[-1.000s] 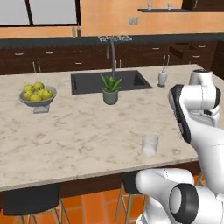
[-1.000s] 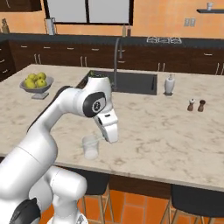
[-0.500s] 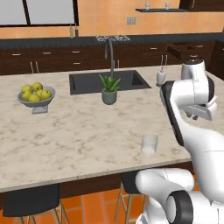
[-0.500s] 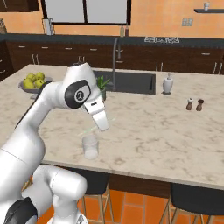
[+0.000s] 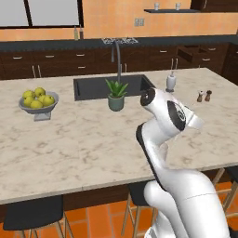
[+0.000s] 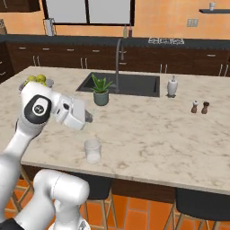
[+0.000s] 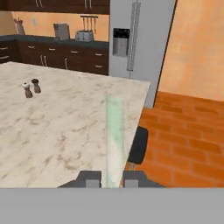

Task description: Take a straw from the drawer in front and place it inside the glass cup on the dining counter.

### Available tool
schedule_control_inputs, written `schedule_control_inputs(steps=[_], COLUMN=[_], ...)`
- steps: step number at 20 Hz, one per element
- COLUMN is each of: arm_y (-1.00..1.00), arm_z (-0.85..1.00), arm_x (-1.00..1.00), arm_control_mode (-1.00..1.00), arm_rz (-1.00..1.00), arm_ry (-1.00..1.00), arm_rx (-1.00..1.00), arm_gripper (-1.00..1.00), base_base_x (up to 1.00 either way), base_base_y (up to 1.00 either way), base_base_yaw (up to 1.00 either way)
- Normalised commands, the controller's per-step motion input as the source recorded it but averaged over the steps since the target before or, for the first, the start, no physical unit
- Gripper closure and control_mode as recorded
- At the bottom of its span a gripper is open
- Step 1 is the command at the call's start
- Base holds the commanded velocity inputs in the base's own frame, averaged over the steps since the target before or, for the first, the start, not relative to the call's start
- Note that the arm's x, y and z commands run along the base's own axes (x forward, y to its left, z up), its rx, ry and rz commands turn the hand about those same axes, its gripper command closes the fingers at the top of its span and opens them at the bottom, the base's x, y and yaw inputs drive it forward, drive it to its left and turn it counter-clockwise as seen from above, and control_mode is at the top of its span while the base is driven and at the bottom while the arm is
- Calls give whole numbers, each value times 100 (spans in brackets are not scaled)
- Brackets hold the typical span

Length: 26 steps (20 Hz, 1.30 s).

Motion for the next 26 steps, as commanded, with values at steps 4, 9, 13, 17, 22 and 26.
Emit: schedule_control_inputs(steps=[4, 9, 13, 17, 22, 26], arm_y=[35, 31, 48, 34, 9, 0], arm_z=[-6, -14, -21, -20, -39, -42], arm_x=[72, 65, 47, 36, 39, 6], arm_control_mode=[-100, -100, -100, -100, -100, -100], arm_rz=[-4, 0, 0, 0, 0, 0], arm_ry=[-5, 0, 0, 0, 5, 6], arm_rx=[-56, -38, -14, 0, 0, 0], arm_gripper=[100, 100, 100, 100, 100, 100], base_base_x=[0, 0, 0, 0, 0, 0], base_base_y=[0, 0, 0, 0, 0, 0], base_base_yaw=[0, 0, 0, 0, 0, 0])
